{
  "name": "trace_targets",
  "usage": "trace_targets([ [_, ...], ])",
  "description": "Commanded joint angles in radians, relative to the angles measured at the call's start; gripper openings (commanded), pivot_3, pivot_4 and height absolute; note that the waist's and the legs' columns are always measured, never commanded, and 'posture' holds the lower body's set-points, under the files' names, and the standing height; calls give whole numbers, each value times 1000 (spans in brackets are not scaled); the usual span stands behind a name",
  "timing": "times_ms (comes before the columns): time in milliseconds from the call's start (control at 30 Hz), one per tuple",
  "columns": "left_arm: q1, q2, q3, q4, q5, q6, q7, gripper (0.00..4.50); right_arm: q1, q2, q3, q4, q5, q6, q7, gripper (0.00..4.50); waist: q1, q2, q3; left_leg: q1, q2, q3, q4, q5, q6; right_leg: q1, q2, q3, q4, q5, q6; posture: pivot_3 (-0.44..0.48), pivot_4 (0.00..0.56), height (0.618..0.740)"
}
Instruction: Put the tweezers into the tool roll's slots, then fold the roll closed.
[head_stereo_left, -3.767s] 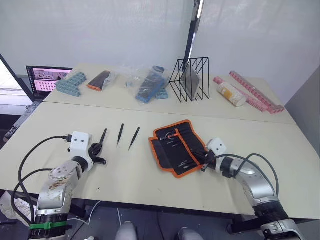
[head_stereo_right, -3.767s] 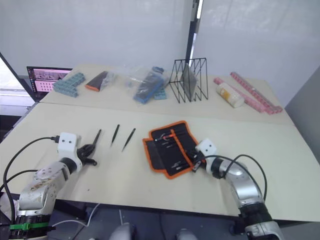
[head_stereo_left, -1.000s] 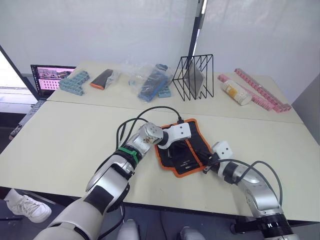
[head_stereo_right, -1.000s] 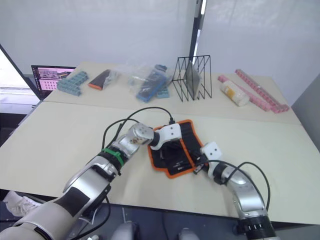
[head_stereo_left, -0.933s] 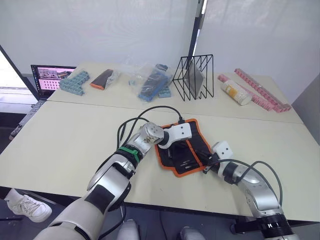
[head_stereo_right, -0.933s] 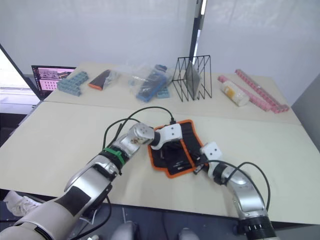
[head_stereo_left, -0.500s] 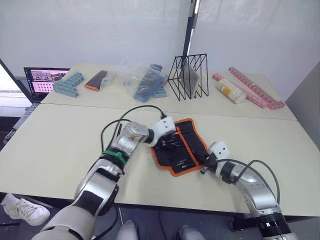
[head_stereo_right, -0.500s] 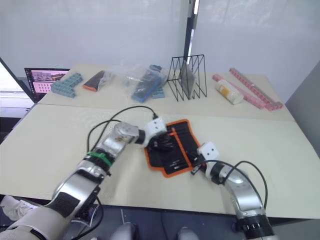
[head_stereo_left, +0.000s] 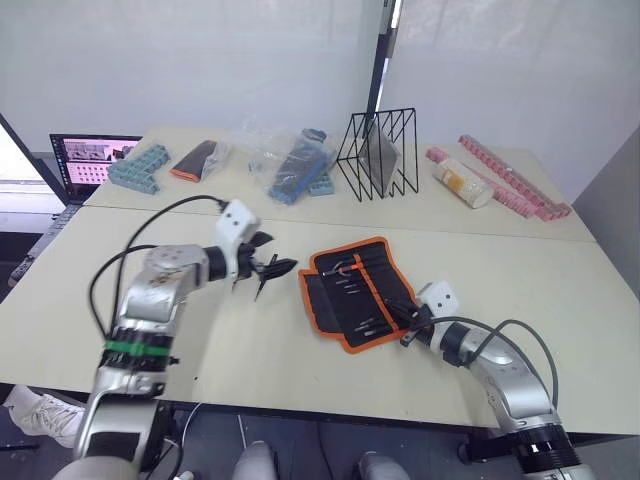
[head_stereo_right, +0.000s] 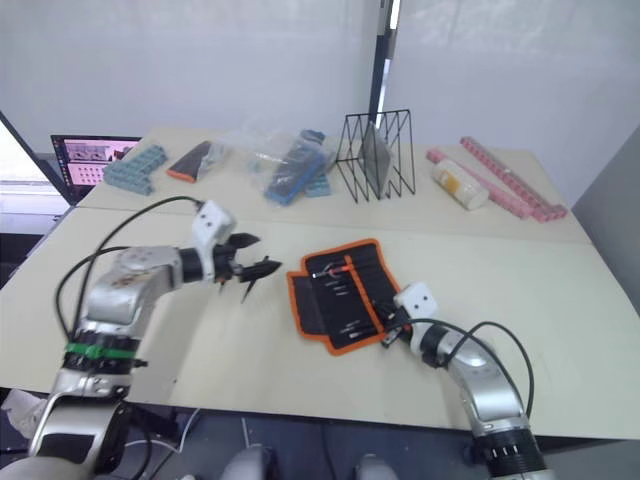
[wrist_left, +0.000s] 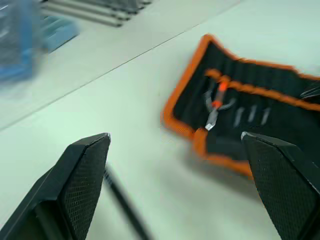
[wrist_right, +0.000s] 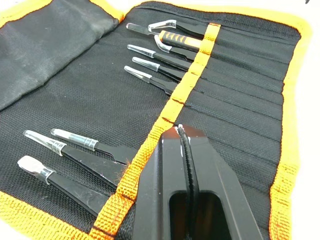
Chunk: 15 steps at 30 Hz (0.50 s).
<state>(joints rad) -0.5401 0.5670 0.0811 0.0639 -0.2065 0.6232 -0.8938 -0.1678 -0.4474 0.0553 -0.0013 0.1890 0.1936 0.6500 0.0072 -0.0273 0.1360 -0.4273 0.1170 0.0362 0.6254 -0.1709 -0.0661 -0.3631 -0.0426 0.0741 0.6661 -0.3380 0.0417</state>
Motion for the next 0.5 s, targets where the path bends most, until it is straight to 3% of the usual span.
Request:
trace_targets([
  [33,95,56,143,-107,-58,39,53,4472,23,-11,-1,-29,-14,42,-13,0,1,0,0,0,0,0,0,0,0,0,0,0,0,0,0,0,150,713],
  [333,442,108,483,-414,-215,208,151,4472,-12,-39,32,144,-69,-18,18,0,-1,-3,0,2,0,0,0,0,0,1,-1,0,-1,0,-1,0,150,713],
  [500,759,65,607,-567,-298,215,93,4472,-34,-32,31,213,-62,-57,33,0,-5,-4,0,5,1,1,-1,-1,0,6,-2,0,-2,-2,-3,0,150,713],
])
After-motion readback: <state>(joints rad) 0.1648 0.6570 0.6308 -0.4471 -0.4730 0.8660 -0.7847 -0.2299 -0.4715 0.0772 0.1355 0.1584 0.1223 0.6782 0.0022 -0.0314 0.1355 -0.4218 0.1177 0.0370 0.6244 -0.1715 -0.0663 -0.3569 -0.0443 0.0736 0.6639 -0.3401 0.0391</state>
